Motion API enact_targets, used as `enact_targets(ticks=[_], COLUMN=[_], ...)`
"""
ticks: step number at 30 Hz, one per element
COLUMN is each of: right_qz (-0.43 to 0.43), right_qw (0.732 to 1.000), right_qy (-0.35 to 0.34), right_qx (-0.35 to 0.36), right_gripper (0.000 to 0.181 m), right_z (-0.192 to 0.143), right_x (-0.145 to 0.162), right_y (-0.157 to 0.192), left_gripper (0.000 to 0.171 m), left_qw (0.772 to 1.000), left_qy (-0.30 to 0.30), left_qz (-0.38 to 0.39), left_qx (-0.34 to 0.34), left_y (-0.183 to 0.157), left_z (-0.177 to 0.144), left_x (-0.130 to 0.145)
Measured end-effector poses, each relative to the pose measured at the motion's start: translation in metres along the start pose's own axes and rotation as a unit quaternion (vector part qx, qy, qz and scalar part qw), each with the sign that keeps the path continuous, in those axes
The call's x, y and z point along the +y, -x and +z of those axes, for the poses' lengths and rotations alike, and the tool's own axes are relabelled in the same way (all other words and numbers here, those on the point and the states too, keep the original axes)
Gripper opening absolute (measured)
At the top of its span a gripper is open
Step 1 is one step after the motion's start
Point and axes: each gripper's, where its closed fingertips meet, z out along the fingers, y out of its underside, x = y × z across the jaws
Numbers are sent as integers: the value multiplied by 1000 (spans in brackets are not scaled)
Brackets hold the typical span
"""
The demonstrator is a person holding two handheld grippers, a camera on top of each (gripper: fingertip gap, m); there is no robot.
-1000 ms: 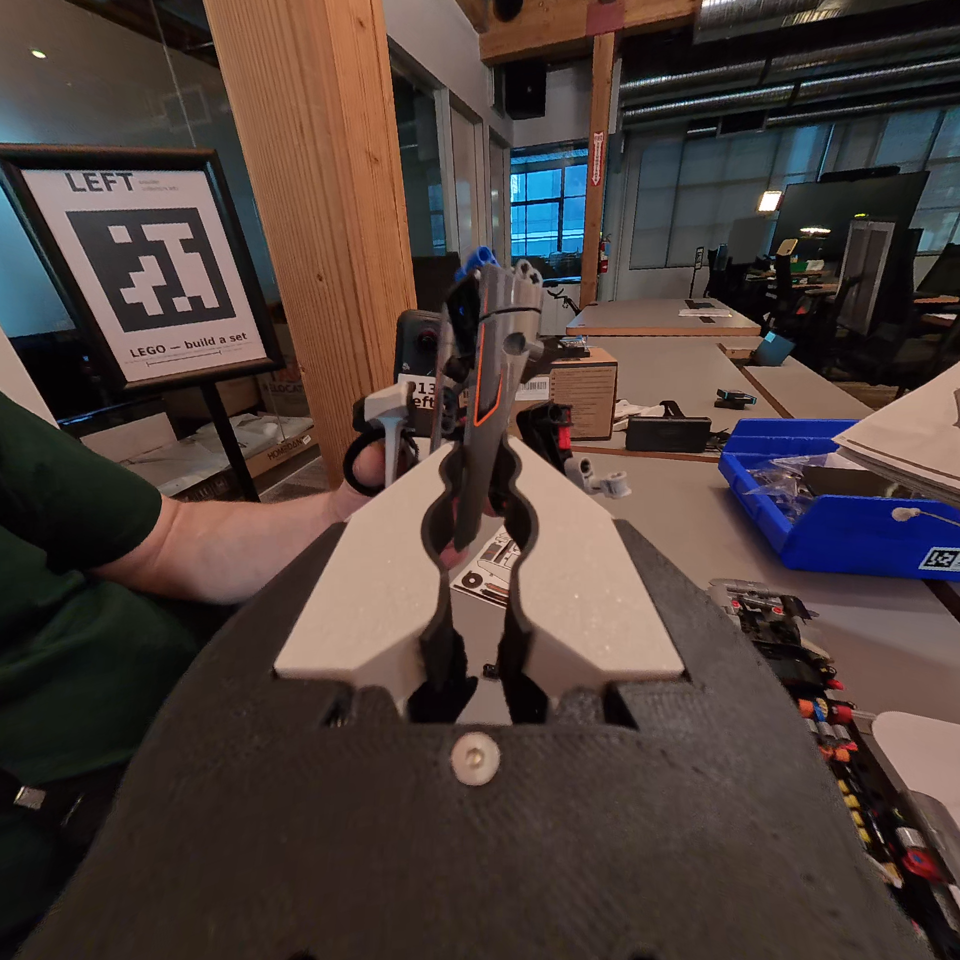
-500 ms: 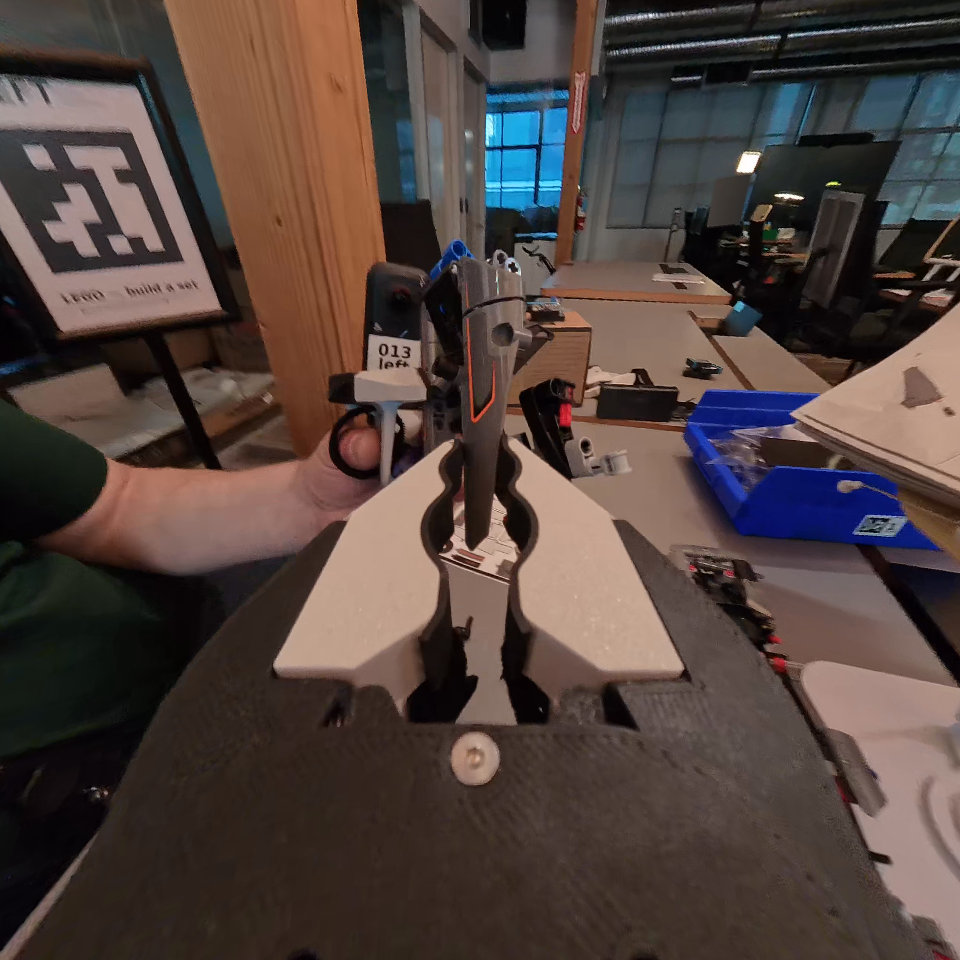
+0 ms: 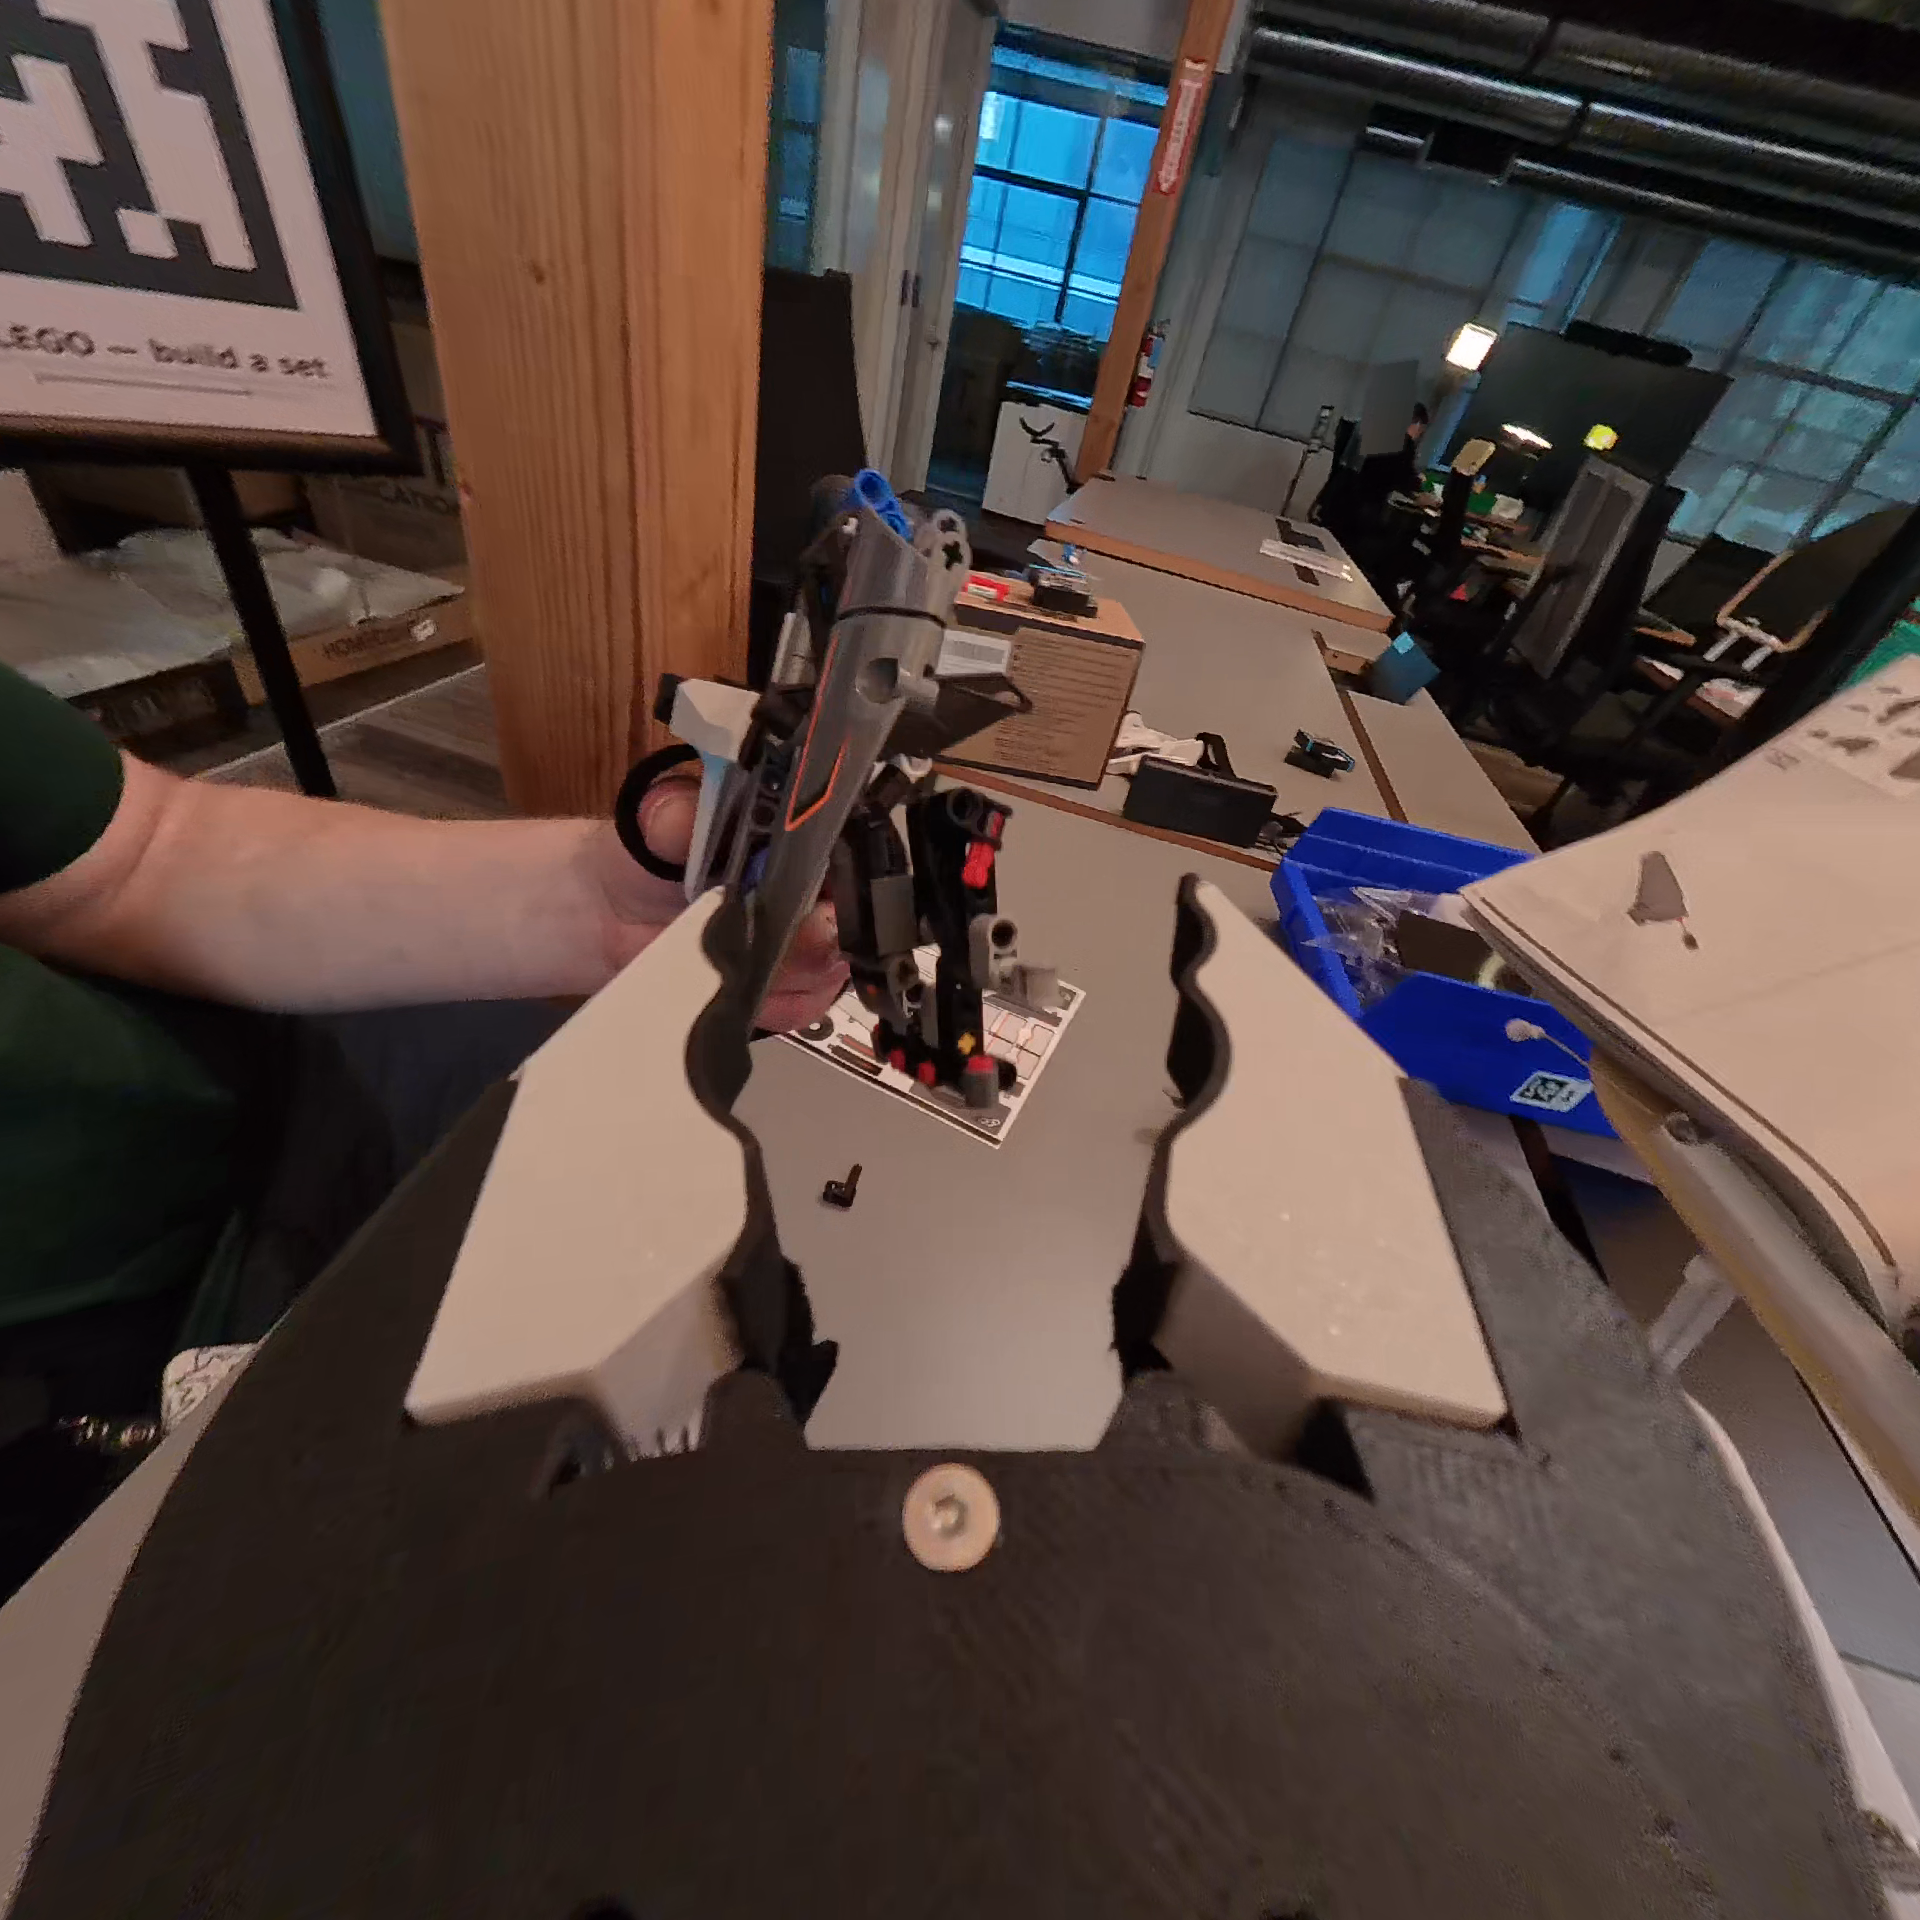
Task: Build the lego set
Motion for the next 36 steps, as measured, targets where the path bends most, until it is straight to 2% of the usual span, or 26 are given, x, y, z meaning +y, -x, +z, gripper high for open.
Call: enact_targets(ticks=[3, 6, 8, 9, 10, 16, 21, 33, 36], right_qz=[-18, -12, 6, 16, 24, 55, 120, 262, 282], right_qw=[999, 995, 994, 993, 993, 990, 982, 937, 929], right_qy=[35, 77, 68, 69, 68, 37, -5, -98, -114], right_qx=[-27, -64, -81, -93, -98, -121, -143, -208, -209], right_gripper=[85, 71, 63, 48, 43, 30, 20, 20, 20], right_z=[6, 10, 8, 6, 5, 1, 0, 5, 6], right_x=[6, 20, 18, 19, 19, 12, 4, -8, -9], right_y=[15, 29, 33, 34, 34, 37, 32, 27, 23], left_gripper=[8, 8, 8, 8, 8, 9, 10, 18, 27], left_qw=[999, 999, 999, 999, 999, 999, 999, 992, 991], left_qy=[21, 32, 31, 30, 30, 34, 40, 46, 46], left_qz=[-3, -6, -11, -14, -18, -15, 2, 77, 80], left_qx=[23, 38, 39, 36, 34, 18, -4, -86, -94], left_y=[-7, -13, -13, -12, -12, -10, -9, -4, -3], left_z=[5, 10, 11, 11, 11, 14, 16, 21, 21], left_x=[7, 12, 11, 10, 10, 5, 1, -16, -19])
